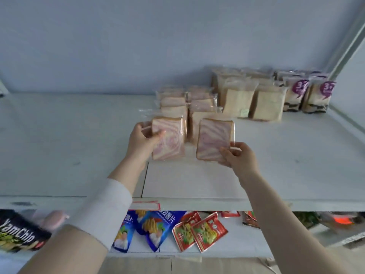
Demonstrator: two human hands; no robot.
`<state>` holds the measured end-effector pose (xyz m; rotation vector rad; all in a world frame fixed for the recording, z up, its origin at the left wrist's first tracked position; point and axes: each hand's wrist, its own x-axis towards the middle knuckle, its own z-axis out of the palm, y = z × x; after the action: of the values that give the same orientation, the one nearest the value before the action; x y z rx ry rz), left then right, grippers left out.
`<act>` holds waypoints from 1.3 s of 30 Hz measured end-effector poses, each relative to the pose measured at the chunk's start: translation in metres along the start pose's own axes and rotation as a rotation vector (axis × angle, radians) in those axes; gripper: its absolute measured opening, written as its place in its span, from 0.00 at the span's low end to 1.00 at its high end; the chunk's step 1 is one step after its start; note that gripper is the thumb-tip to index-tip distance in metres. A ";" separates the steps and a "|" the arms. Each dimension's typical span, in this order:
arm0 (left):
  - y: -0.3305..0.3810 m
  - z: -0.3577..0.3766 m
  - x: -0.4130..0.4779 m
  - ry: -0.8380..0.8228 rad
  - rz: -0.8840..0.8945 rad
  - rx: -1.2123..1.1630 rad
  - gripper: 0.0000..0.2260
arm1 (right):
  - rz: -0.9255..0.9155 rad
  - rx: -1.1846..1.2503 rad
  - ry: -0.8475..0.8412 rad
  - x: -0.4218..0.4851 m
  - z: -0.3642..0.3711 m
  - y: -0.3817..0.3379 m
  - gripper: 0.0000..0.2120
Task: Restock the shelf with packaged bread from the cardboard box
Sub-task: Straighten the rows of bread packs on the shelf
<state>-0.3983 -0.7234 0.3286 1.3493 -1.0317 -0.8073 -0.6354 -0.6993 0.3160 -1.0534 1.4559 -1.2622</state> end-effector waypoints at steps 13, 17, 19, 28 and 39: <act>-0.033 0.031 0.038 -0.006 -0.048 0.074 0.35 | -0.474 -0.692 0.067 0.063 0.029 -0.043 0.37; -0.030 0.025 0.043 -0.095 -0.129 -0.110 0.23 | -0.579 -0.755 -0.189 0.085 0.060 -0.083 0.43; -0.028 0.021 0.047 -0.099 -0.153 -0.215 0.19 | -0.632 -0.902 -0.351 0.088 0.076 -0.084 0.48; -0.013 0.034 0.236 -0.113 -0.309 -0.144 0.15 | -0.506 -0.904 -0.395 0.155 0.120 -0.116 0.45; -0.022 0.066 0.307 -0.375 -0.507 -0.112 0.15 | -0.345 -1.220 -0.677 0.245 0.168 -0.115 0.47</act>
<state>-0.3446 -1.0334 0.3400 1.4117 -0.9150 -1.5193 -0.5217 -0.9858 0.3952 -2.3064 1.4527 0.0139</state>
